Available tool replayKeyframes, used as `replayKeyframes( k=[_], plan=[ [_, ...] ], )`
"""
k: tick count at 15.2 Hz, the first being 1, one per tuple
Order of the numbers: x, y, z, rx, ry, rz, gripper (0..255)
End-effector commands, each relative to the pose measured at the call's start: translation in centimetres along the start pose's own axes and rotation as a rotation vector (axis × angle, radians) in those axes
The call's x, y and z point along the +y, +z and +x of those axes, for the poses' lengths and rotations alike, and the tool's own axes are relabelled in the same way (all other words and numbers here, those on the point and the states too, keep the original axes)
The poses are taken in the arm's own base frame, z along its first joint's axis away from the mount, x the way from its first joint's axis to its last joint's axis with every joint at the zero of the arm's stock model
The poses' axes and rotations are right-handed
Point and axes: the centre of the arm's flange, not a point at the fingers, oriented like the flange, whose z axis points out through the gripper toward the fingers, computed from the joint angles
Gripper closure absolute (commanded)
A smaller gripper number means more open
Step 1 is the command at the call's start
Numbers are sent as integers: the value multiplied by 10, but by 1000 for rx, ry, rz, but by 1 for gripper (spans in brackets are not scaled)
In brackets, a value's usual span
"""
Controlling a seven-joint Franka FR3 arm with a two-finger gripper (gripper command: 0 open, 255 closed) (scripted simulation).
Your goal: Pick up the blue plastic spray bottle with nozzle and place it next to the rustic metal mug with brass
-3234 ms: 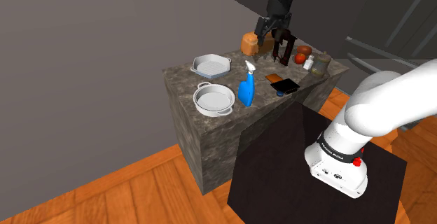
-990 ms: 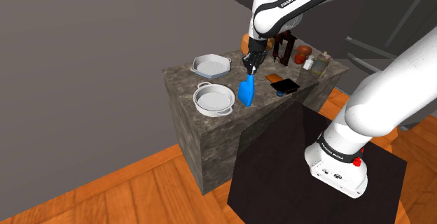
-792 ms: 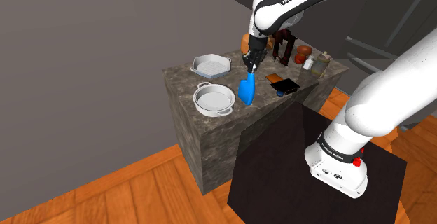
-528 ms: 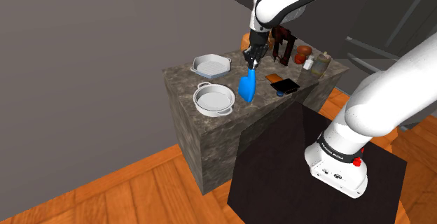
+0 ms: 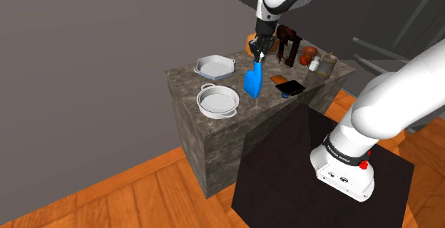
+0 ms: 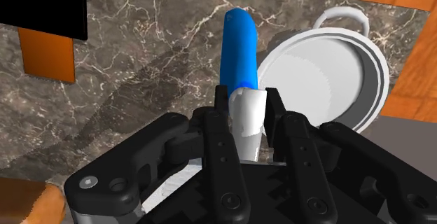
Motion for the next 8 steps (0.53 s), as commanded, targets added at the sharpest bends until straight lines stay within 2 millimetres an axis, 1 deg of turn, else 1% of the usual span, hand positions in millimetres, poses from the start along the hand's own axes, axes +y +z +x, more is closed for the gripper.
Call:
replayKeyframes(
  k=[1, 8],
  plan=[
    [0, -11, 0, 0, 0, 0, 255],
    [0, -48, 0, 0, 0, 0, 255]
  ],
)
